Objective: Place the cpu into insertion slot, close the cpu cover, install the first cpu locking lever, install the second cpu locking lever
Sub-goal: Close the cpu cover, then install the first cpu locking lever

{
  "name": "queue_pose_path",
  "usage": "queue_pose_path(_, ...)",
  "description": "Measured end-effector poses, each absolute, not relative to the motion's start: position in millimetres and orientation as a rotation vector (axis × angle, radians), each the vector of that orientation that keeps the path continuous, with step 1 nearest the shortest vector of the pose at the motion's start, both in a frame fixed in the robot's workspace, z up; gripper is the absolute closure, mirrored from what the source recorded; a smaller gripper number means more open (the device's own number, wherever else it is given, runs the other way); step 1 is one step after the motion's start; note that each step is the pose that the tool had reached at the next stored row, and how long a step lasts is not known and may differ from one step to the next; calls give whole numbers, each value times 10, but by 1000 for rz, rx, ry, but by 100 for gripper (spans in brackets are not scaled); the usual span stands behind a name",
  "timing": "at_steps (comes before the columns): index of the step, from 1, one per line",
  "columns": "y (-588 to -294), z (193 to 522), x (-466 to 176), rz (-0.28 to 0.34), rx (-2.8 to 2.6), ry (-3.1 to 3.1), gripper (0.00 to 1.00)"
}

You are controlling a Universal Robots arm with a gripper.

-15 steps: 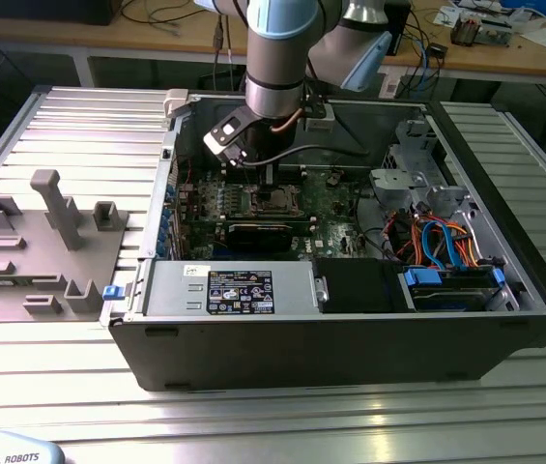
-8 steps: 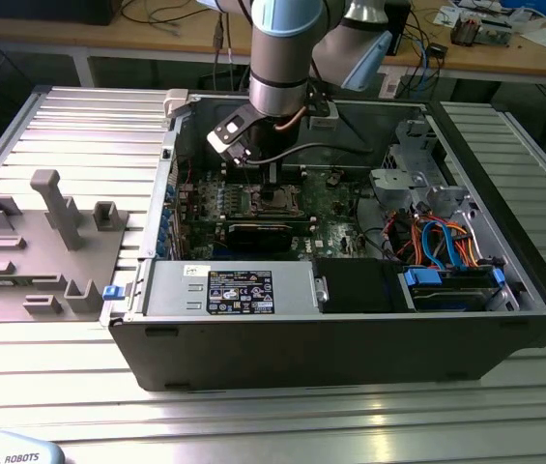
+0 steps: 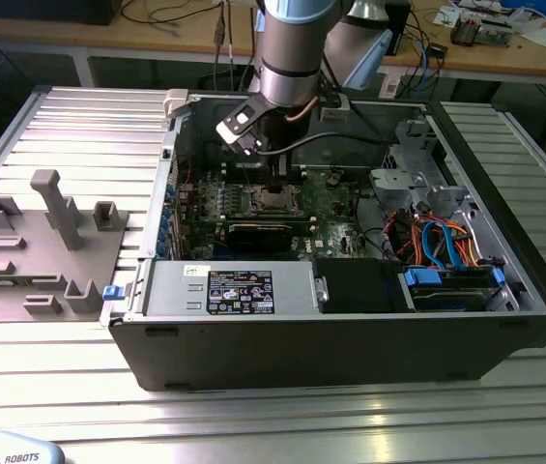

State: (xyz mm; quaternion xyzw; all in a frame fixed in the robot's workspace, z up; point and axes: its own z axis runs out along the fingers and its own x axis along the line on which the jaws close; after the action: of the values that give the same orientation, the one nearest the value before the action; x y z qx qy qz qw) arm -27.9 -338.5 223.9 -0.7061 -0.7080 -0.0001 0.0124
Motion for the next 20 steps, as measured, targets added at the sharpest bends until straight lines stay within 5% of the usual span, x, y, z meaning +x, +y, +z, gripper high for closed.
queue_pose_path(20, -3385, 2571, -273, -1, -2200, -2207, 89)
